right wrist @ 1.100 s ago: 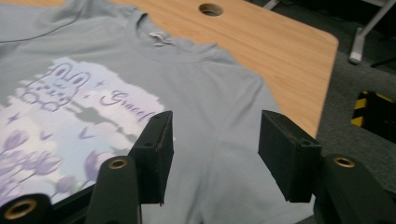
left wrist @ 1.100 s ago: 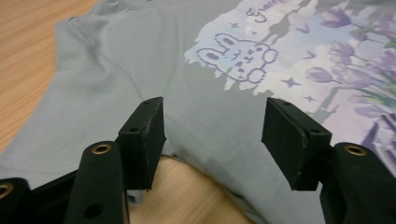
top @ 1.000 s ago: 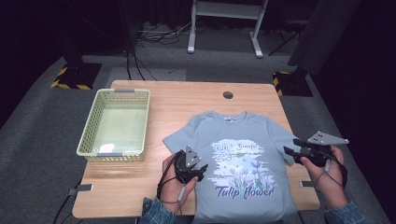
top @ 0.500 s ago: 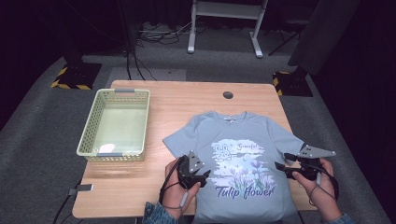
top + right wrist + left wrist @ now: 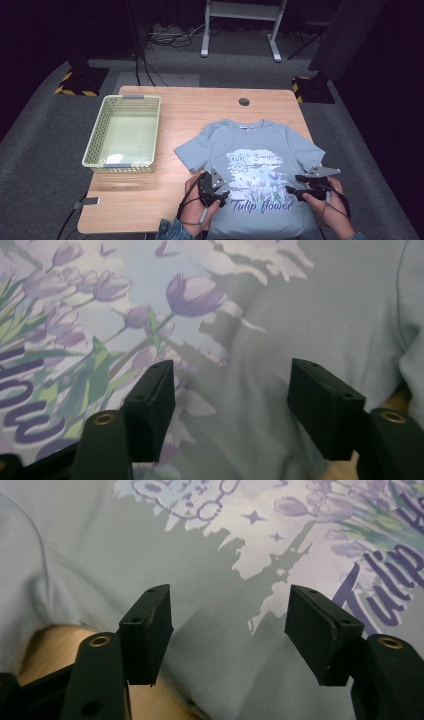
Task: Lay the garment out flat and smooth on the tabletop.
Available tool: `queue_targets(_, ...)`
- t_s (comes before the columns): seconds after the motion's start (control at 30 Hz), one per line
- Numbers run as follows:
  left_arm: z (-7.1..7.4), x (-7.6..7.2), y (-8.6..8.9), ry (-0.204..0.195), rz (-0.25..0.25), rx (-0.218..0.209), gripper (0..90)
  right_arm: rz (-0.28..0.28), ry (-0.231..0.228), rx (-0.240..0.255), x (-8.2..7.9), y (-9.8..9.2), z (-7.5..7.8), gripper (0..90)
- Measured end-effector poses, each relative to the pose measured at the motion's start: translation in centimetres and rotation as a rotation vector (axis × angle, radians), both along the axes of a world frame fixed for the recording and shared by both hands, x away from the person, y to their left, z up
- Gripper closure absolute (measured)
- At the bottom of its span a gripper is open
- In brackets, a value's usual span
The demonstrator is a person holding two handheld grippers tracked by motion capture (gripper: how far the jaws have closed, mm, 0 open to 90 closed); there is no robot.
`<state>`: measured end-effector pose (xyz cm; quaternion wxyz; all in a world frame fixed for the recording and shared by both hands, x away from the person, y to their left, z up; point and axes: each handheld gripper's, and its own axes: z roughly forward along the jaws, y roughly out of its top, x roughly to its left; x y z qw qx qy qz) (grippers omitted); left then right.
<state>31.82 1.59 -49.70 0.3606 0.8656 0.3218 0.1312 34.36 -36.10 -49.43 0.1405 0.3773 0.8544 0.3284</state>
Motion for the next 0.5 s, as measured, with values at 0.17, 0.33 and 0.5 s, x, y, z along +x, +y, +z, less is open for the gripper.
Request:
queue_targets(0.17,-0.5,0.6,0.2,0.016,0.014,-0.006,35.0,-0.009,-0.008,0.005,0.5,0.1,-0.1,35.2)
queue_targets(0.33,-0.7,1.4,0.9,0.001,0.038,-0.02,35.1,-0.009,-0.016,0.008,1.2,0.5,-0.2,34.5)
queue_targets(0.5,-0.6,2.4,1.8,0.006,0.062,-0.018,35.1,-0.013,-0.017,0.008,2.7,1.6,-0.2,33.7)
